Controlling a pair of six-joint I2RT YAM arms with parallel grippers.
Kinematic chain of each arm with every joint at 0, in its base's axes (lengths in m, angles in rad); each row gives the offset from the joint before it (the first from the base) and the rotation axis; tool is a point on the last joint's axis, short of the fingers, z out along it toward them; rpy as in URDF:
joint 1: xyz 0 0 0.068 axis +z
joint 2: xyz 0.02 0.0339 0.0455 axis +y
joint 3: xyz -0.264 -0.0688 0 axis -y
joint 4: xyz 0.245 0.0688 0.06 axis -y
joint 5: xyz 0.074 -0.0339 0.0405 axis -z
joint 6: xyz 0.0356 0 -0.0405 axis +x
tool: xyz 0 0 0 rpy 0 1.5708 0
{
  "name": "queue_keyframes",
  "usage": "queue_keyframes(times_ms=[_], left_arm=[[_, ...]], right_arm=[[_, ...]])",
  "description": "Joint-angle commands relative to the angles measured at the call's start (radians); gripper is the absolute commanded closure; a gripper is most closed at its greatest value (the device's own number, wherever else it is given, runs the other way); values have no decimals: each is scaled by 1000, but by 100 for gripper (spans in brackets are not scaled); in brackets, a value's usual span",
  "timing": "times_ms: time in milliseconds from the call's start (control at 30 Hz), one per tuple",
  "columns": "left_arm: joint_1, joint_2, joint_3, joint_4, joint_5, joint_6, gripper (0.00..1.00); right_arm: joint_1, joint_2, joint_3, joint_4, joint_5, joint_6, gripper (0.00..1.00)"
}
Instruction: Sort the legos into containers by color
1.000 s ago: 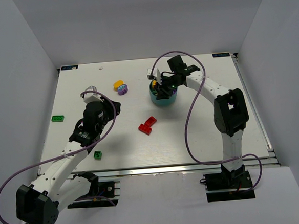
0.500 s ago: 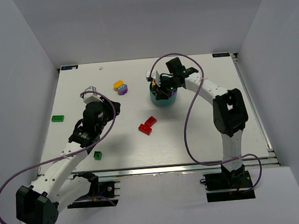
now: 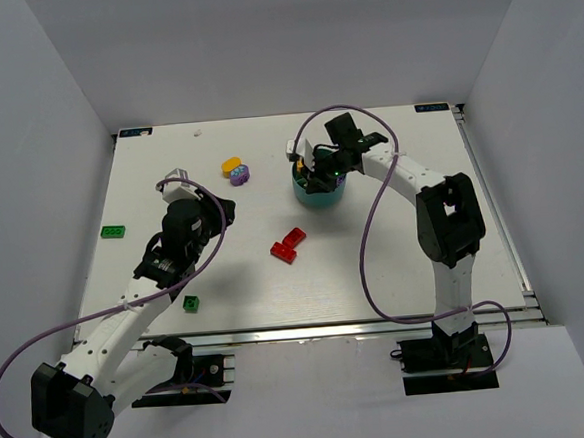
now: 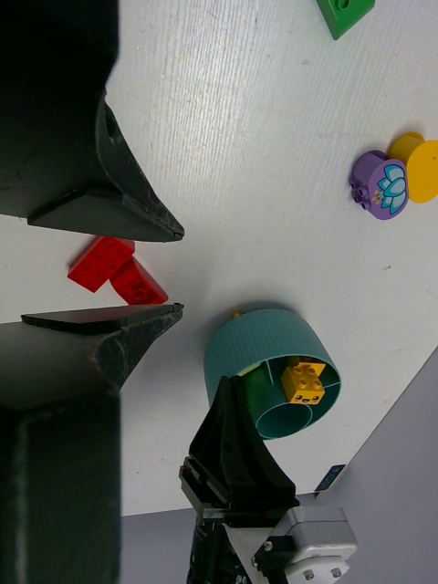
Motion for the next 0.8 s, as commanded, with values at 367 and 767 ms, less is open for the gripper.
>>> queue_keyframes(times_ms=[367,767], left_arm=[[4,-33,-13,16,0,-10,56],[4,-21,-15,33,8,-13,56]], right_arm=[[-26,-93,-103,-56,20,-47,86],[-59,-138,-122,-53,21,-41,86]])
